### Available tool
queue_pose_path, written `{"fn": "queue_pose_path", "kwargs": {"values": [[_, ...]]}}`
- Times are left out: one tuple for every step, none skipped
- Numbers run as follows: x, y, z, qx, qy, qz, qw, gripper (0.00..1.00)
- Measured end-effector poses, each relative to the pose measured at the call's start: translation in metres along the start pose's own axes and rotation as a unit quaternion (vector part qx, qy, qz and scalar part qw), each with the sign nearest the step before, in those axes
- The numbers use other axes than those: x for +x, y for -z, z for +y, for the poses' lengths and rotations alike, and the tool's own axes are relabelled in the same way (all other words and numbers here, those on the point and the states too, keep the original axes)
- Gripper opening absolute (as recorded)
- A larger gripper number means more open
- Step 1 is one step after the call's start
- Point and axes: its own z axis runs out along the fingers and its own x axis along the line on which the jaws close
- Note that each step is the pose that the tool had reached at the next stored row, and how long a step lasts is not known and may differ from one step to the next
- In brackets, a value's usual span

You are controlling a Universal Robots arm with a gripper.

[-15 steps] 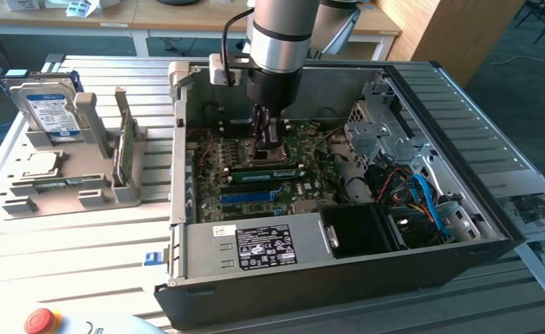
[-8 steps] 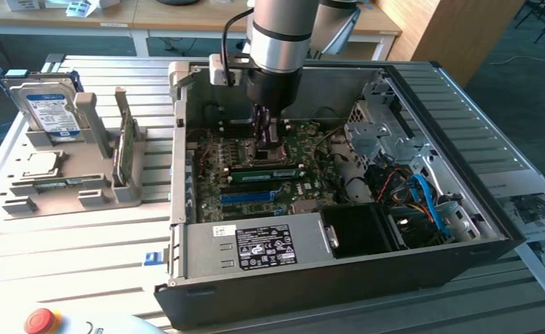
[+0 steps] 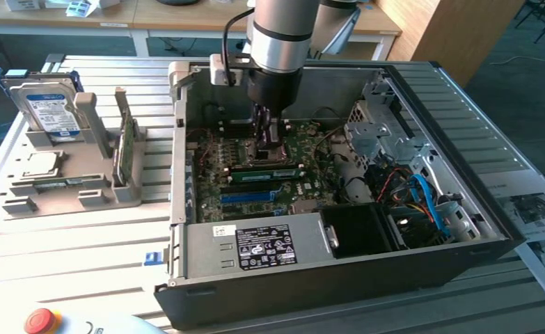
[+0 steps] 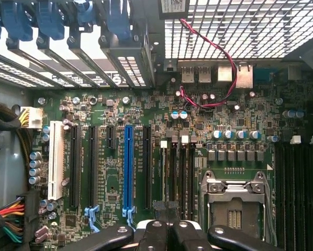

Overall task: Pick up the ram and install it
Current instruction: 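Press down the ram until it locks into place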

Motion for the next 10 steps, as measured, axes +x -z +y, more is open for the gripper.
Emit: {"fn": "queue_pose_path", "kwargs": {"values": [[0.000, 0.0000, -0.0008, 0.0000, 0.000, 0.0000, 1.0000, 0.10], [0.000, 0.0001, -0.0016, 0.0000, 0.000, 0.0000, 1.0000, 0.10], [0.000, 0.0001, -0.0024, 0.0000, 0.000, -0.0001, 1.0000, 0.10], [0.000, 0.0001, -0.0034, 0.0001, 0.000, -0.0001, 1.0000, 0.10], [0.000, 0.0002, -0.0044, 0.0000, 0.000, -0.0001, 1.0000, 0.10], [0.000, 0.0002, -0.0056, 0.0001, 0.000, 0.0000, 1.0000, 0.10], [0.000, 0.0003, -0.0068, 0.0000, 0.000, -0.0001, 1.0000, 0.10], [0.000, 0.0004, -0.0082, 0.0000, 0.000, 0.0000, 1.0000, 0.10], [0.000, 0.0004, -0.0096, 0.0000, 0.000, -0.0001, 1.0000, 0.10], [0.000, 0.0005, -0.0110, 0.0000, 0.000, -0.0001, 1.0000, 0.10]]}}
